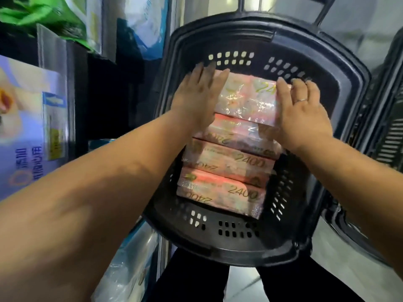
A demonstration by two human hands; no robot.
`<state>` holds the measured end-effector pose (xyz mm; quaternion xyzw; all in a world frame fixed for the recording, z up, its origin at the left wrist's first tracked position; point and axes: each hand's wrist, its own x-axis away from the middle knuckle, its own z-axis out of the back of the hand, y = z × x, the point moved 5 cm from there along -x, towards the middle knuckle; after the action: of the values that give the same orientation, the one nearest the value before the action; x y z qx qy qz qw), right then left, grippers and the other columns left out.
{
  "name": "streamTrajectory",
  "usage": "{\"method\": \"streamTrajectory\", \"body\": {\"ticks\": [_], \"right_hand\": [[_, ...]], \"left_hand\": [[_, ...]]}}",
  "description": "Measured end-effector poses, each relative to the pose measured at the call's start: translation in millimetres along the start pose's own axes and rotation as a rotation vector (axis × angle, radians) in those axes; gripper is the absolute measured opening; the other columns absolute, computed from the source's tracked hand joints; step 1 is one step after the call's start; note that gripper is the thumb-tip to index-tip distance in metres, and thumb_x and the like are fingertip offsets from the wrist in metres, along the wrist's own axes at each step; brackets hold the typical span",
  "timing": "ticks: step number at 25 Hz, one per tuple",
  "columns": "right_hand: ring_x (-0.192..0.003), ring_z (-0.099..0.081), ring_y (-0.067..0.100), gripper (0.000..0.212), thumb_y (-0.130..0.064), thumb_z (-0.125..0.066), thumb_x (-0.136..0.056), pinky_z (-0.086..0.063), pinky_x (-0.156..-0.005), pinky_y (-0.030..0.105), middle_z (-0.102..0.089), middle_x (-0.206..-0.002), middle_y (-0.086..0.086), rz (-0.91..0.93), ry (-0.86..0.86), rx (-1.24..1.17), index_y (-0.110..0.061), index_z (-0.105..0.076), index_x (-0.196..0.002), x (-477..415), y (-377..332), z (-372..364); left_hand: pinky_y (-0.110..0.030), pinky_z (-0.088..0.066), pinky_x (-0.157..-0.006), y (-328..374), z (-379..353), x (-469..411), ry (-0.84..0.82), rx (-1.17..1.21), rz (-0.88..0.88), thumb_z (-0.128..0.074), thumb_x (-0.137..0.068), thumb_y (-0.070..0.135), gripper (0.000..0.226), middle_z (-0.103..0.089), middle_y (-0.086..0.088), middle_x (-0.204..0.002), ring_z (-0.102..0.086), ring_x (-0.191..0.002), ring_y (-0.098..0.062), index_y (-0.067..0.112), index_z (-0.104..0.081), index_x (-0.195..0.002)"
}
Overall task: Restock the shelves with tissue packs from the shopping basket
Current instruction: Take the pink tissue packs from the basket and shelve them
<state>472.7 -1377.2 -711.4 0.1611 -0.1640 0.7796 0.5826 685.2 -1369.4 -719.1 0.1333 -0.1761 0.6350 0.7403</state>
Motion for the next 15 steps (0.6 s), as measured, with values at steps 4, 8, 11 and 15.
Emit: {"method": "streamTrajectory", "body": {"ticks": [4,8,11,15], "right_hand": [[-0.140,-0.012,0.043,0.102,-0.041,-0.074,-0.078,-0.031,-0.109,0.050,-0.008,-0.153,0.023,-0.058,0.008,-0.033,-0.028,-0.003,-0.150,-2,1,-6],[-0.117,-0.037,0.044,0.096,-0.028,-0.075,-0.078,-0.045,-0.082,0.049,-0.018,-0.145,0.020,-0.087,-0.019,-0.090,-0.033,-0.009,-0.148,7,0,-1],[-0.112,-0.041,0.042,0.103,-0.035,-0.080,-0.075,-0.046,-0.081,0.047,-0.022,-0.140,0.019,-0.067,-0.038,-0.074,-0.035,-0.008,-0.147,20,-1,-2],[-0.112,-0.041,0.041,0.105,-0.041,-0.082,-0.071,-0.048,-0.081,0.047,-0.023,-0.137,0.017,-0.058,-0.060,-0.111,-0.037,-0.008,-0.146,34,1,-5]], "left_hand": [[-0.046,-0.018,-0.117,-1,-2,-6,0.029,-0.012,0.014,-0.066,-0.083,0.031,0.098,-0.013,-0.014,-0.157,-0.010,-0.145,-0.036,0.023,0.002,-0.152],[-0.047,-0.027,-0.112,2,8,-1,0.038,-0.049,0.006,-0.061,-0.082,0.020,0.089,-0.021,-0.017,-0.153,-0.019,-0.140,-0.037,0.020,-0.006,-0.152],[-0.046,-0.034,-0.107,4,9,13,0.047,-0.048,-0.007,-0.058,-0.085,0.017,0.081,-0.026,-0.017,-0.150,-0.025,-0.137,-0.037,0.021,-0.011,-0.151],[-0.044,-0.040,-0.097,7,11,25,0.049,-0.059,-0.018,-0.061,-0.084,0.016,0.076,-0.033,-0.016,-0.145,-0.031,-0.131,-0.037,0.020,-0.018,-0.148]]}}
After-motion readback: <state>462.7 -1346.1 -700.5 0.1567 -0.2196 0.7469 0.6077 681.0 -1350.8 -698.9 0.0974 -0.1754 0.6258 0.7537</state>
